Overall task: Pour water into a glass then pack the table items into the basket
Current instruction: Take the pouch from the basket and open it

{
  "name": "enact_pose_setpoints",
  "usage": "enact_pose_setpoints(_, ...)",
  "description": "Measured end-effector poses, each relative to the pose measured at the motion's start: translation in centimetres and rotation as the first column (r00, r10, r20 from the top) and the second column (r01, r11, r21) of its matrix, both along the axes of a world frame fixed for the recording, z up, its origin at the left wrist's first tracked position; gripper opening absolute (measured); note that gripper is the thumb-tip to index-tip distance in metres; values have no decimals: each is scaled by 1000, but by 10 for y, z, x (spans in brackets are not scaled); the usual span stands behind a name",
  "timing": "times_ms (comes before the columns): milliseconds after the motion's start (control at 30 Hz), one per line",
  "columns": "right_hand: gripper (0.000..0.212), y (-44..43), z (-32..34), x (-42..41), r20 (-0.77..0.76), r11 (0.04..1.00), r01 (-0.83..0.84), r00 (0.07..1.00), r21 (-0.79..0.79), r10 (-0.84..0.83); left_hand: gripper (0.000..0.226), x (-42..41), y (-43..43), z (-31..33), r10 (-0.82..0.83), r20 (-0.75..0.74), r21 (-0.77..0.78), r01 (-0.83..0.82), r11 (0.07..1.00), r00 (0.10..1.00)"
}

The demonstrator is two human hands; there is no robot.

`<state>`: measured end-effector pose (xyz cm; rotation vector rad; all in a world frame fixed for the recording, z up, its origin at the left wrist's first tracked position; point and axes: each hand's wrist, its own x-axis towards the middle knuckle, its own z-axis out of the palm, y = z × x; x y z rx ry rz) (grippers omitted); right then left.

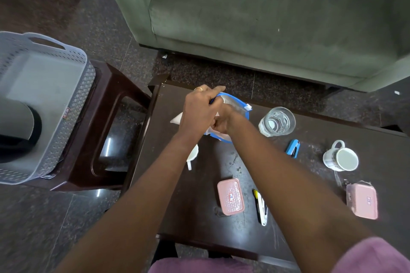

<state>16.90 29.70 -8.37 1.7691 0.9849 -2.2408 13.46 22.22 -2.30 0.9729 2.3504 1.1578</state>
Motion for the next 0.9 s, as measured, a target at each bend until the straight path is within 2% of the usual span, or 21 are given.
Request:
enact_pose_setpoints(133,28,-9,-6,-2,58,967,-109,993,228,99,35,2,-1,-3,14,28,10,-14,1000,1000)
enact_pose_setpoints(233,25,-11,-12,-2,46,923,-100,995,372,89,33,2,-3,-4,1,7,-10,-1,1000,1000)
enact_pose_setpoints(267,26,-11,-13,-2,71,893,-135,991,429,116,33,2,-3,-5,-5,0,-30,5,1000,1000)
enact_pose_setpoints(333,32,-11,-10,0,260,761,-305,948,572,184,32,1,-4,-8,-4,-10,-71,3,997,1000)
enact_pose_setpoints(400,30,-12,-6,4,394,650,-376,910,661,126,31,1,-4,-11,4,-7,-100,-4,995,1000)
enact_pose_setpoints(533,17,-17,10,17,444,581,-366,896,727,10,33,6,-2,-14,36,33,-122,-31,992,999)
enact_pose_setpoints(633,15,-16,17,23,403,604,-295,914,740,-48,34,9,1,-15,30,34,-127,-26,992,999)
enact_pose_setpoints(800,23,-8,20,31,392,763,-206,918,613,-67,34,13,4,-17,39,35,-122,-34,992,999)
enact_pose_setpoints(900,23,-7,24,34,350,804,-154,934,574,-71,33,16,3,-18,37,31,-120,-33,992,999)
